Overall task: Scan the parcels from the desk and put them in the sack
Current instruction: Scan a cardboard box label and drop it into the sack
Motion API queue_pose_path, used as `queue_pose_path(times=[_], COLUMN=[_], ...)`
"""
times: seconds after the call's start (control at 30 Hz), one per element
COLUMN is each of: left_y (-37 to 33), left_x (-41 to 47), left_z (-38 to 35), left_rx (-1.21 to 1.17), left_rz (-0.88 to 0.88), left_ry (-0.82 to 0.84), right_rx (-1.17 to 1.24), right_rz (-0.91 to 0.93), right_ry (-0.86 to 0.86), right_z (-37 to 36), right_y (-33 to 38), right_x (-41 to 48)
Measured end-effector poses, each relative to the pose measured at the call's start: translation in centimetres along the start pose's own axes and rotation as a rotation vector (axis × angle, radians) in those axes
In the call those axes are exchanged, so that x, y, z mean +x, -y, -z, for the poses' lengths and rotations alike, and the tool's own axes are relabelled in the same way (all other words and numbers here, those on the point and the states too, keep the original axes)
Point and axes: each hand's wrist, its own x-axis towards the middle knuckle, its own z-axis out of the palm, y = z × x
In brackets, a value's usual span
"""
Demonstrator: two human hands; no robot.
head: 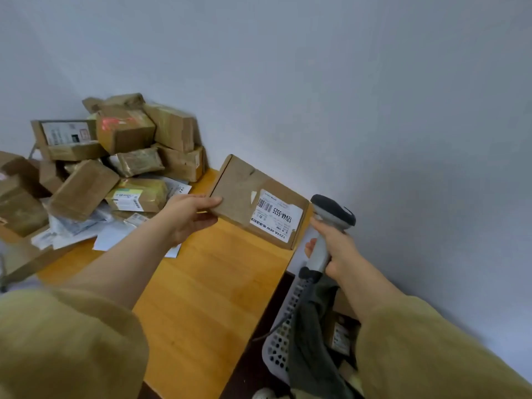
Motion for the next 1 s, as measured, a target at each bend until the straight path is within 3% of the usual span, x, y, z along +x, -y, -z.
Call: queue_pose_path(times=[0.23, 0.43, 0.53, 0.7, 0.83, 1.0], left_y=[1.0, 1.1, 1.8, 3.0, 4.1, 5.3], left_x=[-4.7, -7.5, -8.8, -8.3, -8.8, -9.4], left_z=[1.5, 3.2, 2.6, 2.2, 1.8, 1.8], left_rx=[-0.046, 0.393, 0.657, 0.747, 0.922, 1.006], left_rz=[-0.037, -0.215, -0.409, -0.842, -1.12, -1.206], left_ry=[0.104, 0.158, 0.203, -0.018, -0.133, -0.105], right_rx=[0.102, 0.104, 0.017, -0.152, -0.017, 0.133], right_rz=[-0.083, -0.049, -0.07, -0.121, -0.229, -0.117], right_ry=[0.157, 0.293, 0.24, 0.13, 0.213, 0.267], right_z=[1.6, 0.8, -0.2, -0.8, -1.3, -3.0], right_y=[0.5, 0.8, 0.6, -0.7, -1.9, -2.8], right_x=[-2.6, -3.5, -4.0, -4.3, -4.9, -5.5])
